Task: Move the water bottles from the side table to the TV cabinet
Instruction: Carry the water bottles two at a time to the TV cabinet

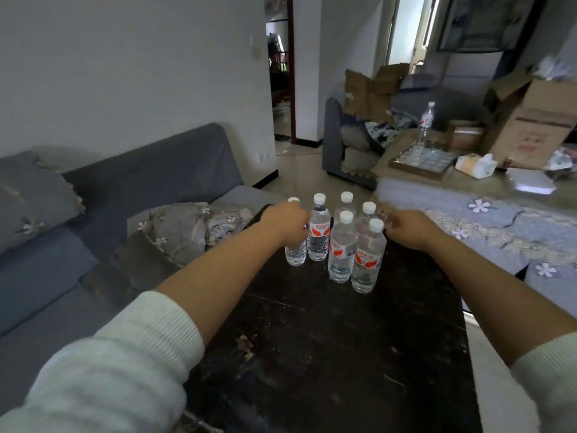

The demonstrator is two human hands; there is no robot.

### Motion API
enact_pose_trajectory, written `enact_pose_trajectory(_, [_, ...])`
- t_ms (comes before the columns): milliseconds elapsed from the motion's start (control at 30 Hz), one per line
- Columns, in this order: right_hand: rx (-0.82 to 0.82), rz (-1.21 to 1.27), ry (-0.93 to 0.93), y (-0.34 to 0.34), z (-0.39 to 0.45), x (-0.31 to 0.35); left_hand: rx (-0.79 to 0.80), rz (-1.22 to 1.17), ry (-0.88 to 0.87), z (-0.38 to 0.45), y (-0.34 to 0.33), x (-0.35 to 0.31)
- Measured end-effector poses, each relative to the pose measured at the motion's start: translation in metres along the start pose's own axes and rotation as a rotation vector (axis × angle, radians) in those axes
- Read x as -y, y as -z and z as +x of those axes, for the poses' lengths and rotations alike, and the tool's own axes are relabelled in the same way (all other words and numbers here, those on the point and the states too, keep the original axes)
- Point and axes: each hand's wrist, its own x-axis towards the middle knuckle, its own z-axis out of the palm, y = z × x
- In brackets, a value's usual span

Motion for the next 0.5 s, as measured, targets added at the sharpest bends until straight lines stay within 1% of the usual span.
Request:
enact_pose_trajectory(133, [0.060, 0.033, -0.146, -0.027, 0.036, 0.008, 0.088, -0.001, -0.183, 0.063, -0.015, 0.019])
enact_pose_trajectory(200, [0.049, 0.054, -0.217, -0.039, 0.057, 0.009, 0.121, -0.064, -0.270, 0.096, -0.024, 0.027])
enact_pose_trajectory(300, [0.048, 0.070, -0.299, -0.058, 0.070, 0.013, 0.147, -0.191, -0.369, 0.125, -0.040, 0.028])
enact_pose_trajectory(500, [-0.010, 0.089, -0.412, -0.074, 0.086, 0.008, 0.205, -0.335, -0.503, 0.180, -0.078, 0.009])
